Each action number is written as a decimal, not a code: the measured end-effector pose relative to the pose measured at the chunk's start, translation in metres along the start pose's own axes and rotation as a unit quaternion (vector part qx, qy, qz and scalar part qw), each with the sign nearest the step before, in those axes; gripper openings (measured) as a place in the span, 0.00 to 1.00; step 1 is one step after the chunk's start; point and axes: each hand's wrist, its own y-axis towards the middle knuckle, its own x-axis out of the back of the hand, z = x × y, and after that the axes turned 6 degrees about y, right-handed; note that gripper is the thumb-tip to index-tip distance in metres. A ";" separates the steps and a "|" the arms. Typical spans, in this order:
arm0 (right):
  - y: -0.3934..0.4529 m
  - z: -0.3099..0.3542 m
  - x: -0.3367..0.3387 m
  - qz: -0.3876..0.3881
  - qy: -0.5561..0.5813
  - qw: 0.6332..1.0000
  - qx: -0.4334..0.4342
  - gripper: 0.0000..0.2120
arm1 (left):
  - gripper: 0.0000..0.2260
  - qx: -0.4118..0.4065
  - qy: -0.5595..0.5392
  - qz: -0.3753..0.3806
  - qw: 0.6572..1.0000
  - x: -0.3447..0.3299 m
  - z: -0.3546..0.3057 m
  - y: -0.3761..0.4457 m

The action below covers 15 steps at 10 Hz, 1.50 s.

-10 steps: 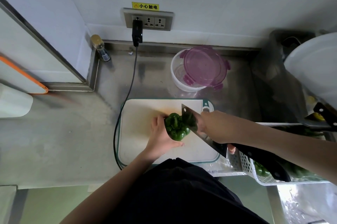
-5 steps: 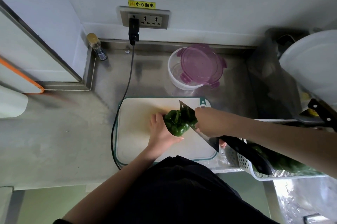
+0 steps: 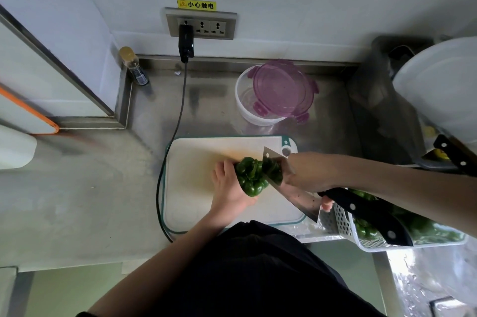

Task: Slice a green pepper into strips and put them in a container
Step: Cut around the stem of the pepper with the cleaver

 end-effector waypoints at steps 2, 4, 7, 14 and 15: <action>-0.004 -0.001 0.000 0.004 0.022 0.999 -0.034 0.14 | 0.36 -0.039 0.023 -0.052 0.998 0.001 -0.008 0.000; -0.015 0.010 0.007 0.037 -0.035 0.998 -0.033 0.14 | 0.30 -0.050 0.042 -0.079 0.995 0.003 -0.013 -0.001; -0.007 0.010 0.004 -0.002 0.061 0.997 -0.036 0.12 | 0.34 -0.029 0.040 -0.074 0.996 0.001 -0.017 0.002; -0.035 0.028 0.006 0.048 0.019 0.998 -0.040 0.10 | 0.33 0.003 0.024 -0.026 0.999 0.003 -0.003 -0.006; -0.026 0.020 0.006 0.039 0.052 0.996 -0.061 0.08 | 0.36 -0.009 0.029 -0.036 0.999 0.002 -0.006 -0.007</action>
